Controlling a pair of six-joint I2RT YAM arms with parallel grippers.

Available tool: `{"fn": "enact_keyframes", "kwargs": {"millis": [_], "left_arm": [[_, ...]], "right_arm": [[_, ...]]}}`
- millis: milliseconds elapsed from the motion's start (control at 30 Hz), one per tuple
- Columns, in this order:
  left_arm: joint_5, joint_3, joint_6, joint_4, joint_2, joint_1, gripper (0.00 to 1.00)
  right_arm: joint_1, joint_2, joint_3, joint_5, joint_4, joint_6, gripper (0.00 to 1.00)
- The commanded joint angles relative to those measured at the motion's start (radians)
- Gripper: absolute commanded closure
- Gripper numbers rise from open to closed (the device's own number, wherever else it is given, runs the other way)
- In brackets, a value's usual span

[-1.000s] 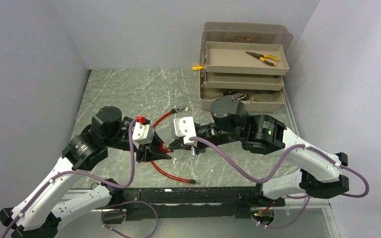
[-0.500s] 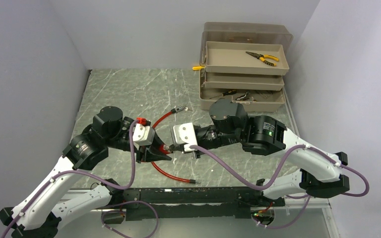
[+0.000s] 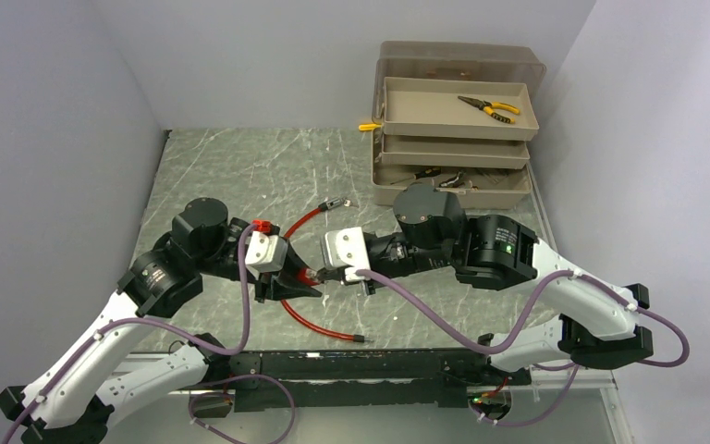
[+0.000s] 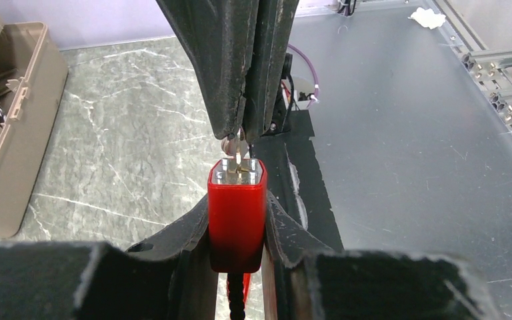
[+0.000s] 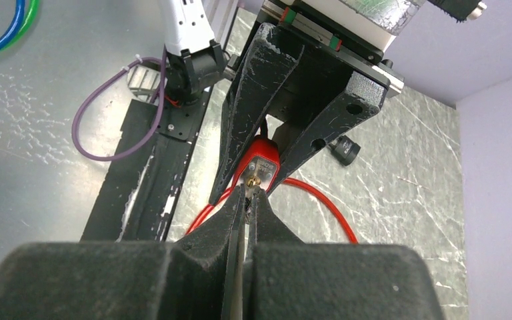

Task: Unlock with the key
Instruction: Unlock the lock.

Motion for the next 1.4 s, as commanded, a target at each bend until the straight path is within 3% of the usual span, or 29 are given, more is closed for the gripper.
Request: {"fn": "enact_keyframes", "kwargs": {"millis": [0,200,400,700,933,1133,1367], "left_arm": [[0.074,-0.023,-0.016,-0.059,-0.021,0.002,1.00],[0.094,-0.017,-0.026,-0.055,-0.009,0.001,1.00],[0.057,0.031,-0.040,-0.022,0.002,0.001,1.00],[0.057,0.079,-0.072,0.023,0.019,0.001,1.00],[0.043,0.112,-0.071,0.035,0.019,0.001,1.00],[0.013,0.093,0.022,-0.059,0.002,0.004,1.00],[0.004,0.039,0.033,-0.059,-0.022,0.006,1.00]], "right_arm": [[0.000,-0.052,0.044,0.040,-0.047,-0.037,1.00],[0.024,-0.010,0.041,0.026,-0.061,-0.055,1.00],[0.025,0.019,-0.006,0.013,0.004,0.056,1.00],[-0.011,0.008,-0.139,0.028,0.227,0.257,1.00],[-0.043,0.028,-0.197,0.006,0.259,0.307,1.00],[-0.066,-0.016,-0.128,0.030,0.157,0.248,1.00],[-0.070,-0.048,-0.062,0.095,0.062,0.212,1.00]]}}
